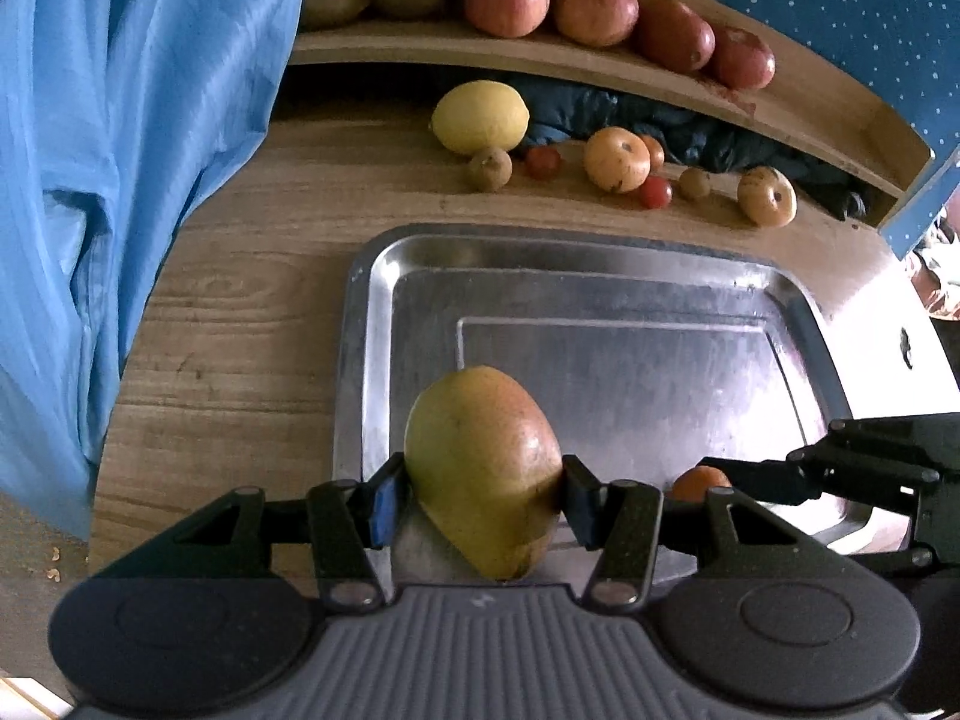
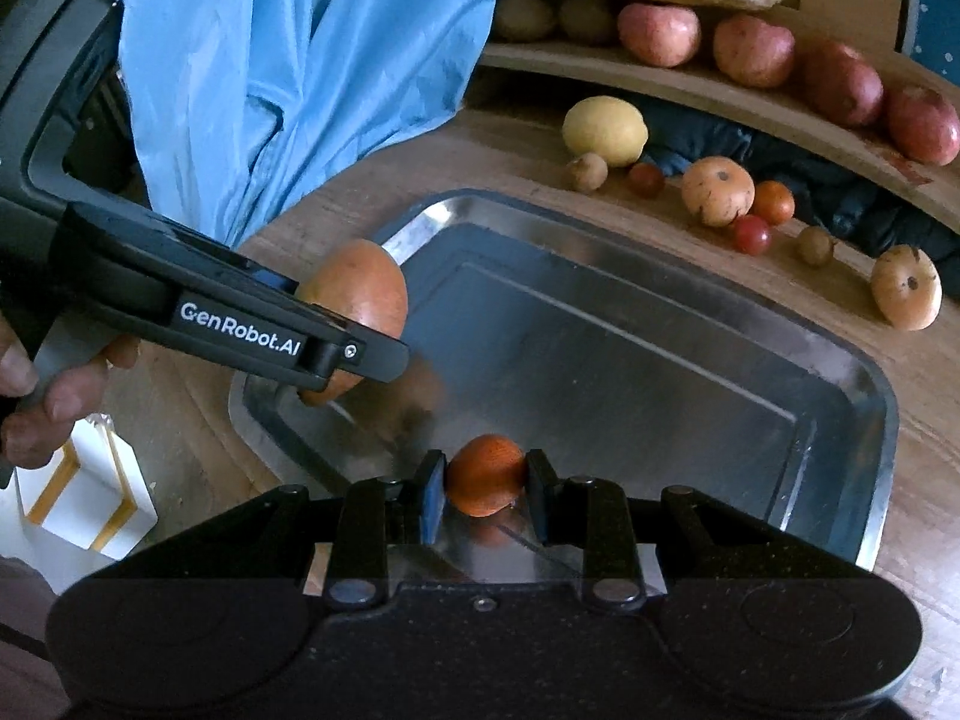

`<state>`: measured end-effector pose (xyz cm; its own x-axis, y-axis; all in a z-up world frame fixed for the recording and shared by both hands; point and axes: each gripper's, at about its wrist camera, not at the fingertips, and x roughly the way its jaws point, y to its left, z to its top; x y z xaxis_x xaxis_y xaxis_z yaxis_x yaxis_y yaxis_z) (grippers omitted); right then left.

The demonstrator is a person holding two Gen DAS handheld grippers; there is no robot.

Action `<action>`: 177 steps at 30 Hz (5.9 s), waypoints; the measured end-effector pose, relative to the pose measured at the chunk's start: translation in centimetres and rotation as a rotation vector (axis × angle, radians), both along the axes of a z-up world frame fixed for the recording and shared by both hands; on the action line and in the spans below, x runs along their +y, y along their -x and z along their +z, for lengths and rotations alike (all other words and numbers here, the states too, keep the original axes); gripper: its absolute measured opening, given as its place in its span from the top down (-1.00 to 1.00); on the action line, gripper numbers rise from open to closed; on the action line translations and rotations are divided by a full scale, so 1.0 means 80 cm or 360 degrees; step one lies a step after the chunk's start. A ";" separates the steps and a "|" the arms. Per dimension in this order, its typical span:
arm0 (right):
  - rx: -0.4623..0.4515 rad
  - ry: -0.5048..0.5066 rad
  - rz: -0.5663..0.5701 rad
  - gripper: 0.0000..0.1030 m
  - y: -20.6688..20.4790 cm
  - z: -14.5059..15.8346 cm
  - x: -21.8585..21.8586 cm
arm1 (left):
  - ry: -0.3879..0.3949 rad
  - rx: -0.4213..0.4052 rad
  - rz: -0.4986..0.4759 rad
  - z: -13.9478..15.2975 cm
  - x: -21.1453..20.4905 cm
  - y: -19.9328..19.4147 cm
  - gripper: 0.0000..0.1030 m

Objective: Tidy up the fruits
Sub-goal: 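Carry the mango in the left gripper over the tray while the right carries the orange fruit, then open the left gripper to set the mango on the tray while the right releases the orange fruit, then move both tools back toward the row of loose fruits, then close the left gripper on a small brown fruit while the right grips a pale orange round fruit, then carry the brown fruit in the left gripper to the tray while the right carries the pale fruit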

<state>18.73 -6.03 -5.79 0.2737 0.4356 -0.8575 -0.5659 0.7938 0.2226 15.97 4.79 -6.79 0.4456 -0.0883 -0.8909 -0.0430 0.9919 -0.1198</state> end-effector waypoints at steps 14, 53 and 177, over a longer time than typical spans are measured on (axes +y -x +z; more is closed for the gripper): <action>0.0025 -0.0011 0.0045 0.41 0.010 -0.003 0.003 | -0.0021 0.0030 -0.0023 0.005 -0.006 0.010 -0.12; -0.0070 -0.0075 0.0032 -0.69 0.037 0.029 -0.080 | -0.0321 -0.0054 -0.0082 0.046 -0.032 0.053 -0.99; -0.0378 0.0339 0.0010 0.02 -0.215 -0.045 0.023 | 0.0036 -0.0029 -0.0256 -0.023 0.028 -0.236 0.44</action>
